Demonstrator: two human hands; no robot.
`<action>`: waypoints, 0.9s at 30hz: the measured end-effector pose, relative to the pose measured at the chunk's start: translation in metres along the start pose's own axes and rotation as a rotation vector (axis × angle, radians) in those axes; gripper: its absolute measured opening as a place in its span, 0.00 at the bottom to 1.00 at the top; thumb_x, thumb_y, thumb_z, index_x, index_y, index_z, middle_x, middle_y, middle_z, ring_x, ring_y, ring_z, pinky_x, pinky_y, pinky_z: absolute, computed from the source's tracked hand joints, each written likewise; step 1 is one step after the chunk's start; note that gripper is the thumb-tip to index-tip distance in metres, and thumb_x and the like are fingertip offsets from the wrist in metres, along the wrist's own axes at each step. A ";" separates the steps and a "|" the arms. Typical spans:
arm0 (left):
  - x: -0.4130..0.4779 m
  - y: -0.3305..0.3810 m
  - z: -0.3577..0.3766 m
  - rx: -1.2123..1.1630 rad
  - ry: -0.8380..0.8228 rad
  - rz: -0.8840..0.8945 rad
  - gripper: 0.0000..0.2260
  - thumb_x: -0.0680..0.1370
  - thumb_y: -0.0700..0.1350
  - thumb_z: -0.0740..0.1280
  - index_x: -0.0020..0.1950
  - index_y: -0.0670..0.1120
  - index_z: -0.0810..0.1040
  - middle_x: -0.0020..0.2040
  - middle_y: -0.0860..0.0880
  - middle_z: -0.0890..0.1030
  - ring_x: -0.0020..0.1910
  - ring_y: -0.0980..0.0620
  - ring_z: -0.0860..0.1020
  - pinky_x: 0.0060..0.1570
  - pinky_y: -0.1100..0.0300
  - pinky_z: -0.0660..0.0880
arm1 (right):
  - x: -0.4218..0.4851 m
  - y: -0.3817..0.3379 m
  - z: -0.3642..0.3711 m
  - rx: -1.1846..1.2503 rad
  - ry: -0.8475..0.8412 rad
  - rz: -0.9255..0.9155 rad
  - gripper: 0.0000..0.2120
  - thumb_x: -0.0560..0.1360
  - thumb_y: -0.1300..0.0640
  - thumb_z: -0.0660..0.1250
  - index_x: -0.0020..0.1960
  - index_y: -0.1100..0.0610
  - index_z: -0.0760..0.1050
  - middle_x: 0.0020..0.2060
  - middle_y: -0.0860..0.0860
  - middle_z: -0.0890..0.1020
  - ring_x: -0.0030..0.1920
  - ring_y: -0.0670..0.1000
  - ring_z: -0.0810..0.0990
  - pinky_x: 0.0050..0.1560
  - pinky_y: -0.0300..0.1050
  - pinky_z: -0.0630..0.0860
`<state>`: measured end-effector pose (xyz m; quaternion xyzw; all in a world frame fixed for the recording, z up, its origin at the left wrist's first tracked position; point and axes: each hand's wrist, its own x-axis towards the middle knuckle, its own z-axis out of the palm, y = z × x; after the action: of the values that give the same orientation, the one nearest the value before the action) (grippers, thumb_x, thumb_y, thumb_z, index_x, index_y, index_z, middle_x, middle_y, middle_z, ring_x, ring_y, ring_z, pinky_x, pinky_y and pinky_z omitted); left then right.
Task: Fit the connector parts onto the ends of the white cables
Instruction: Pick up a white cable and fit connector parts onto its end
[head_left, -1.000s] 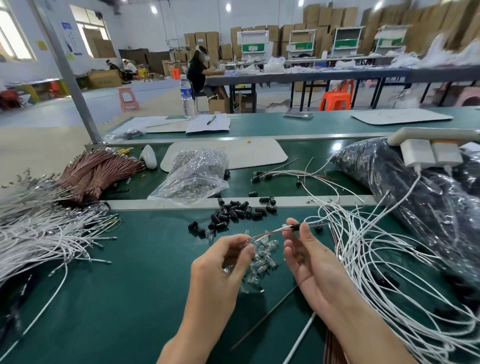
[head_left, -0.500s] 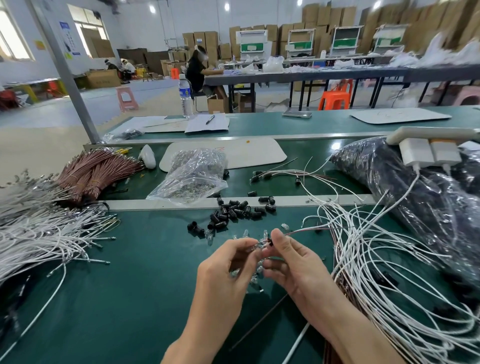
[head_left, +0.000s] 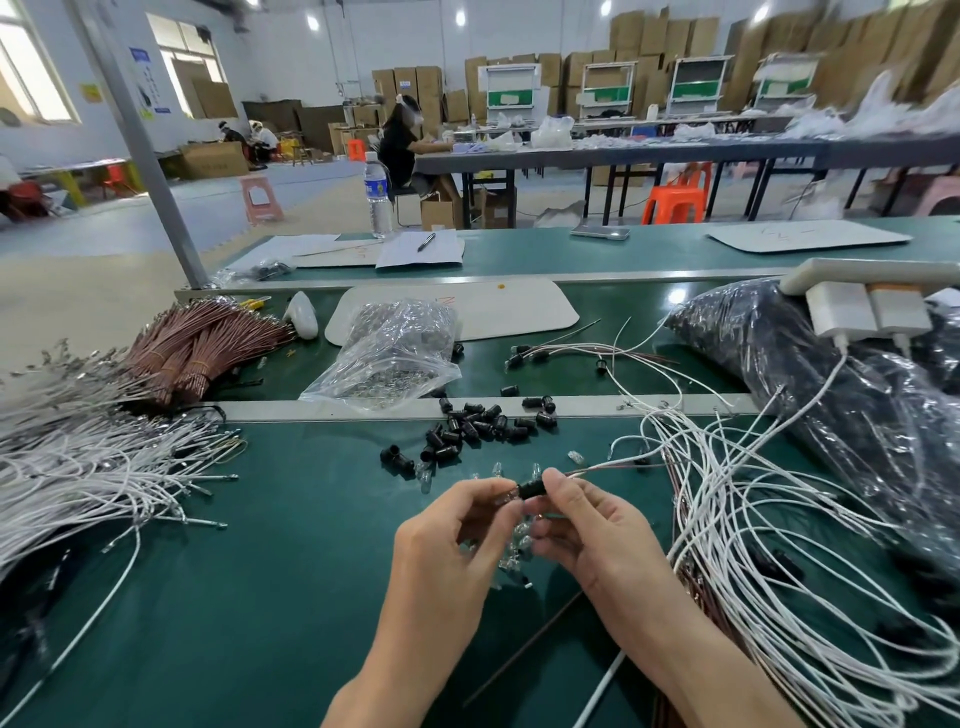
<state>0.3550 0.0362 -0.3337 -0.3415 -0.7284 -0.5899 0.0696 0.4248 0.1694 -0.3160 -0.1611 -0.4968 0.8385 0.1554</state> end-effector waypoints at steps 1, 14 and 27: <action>0.000 0.000 0.000 0.004 -0.006 0.002 0.06 0.76 0.51 0.70 0.52 0.59 0.81 0.46 0.62 0.84 0.45 0.59 0.84 0.45 0.69 0.78 | 0.000 0.000 0.000 -0.012 0.002 -0.001 0.15 0.64 0.44 0.76 0.40 0.55 0.83 0.41 0.58 0.85 0.35 0.49 0.81 0.36 0.40 0.80; 0.001 0.002 -0.007 -0.065 -0.057 -0.061 0.07 0.75 0.50 0.71 0.51 0.60 0.83 0.43 0.59 0.86 0.44 0.56 0.85 0.46 0.60 0.81 | -0.004 -0.004 -0.002 -0.082 -0.068 -0.026 0.09 0.67 0.44 0.75 0.35 0.50 0.84 0.40 0.57 0.85 0.36 0.48 0.82 0.38 0.39 0.80; 0.002 0.004 -0.006 0.030 -0.072 0.016 0.06 0.78 0.46 0.72 0.50 0.57 0.79 0.45 0.60 0.83 0.43 0.58 0.83 0.44 0.71 0.77 | 0.000 -0.006 -0.004 0.053 0.056 -0.052 0.10 0.63 0.50 0.77 0.38 0.57 0.86 0.39 0.58 0.85 0.37 0.51 0.85 0.38 0.37 0.81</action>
<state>0.3541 0.0316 -0.3282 -0.3672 -0.7365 -0.5656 0.0532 0.4269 0.1756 -0.3125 -0.1671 -0.4738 0.8423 0.1954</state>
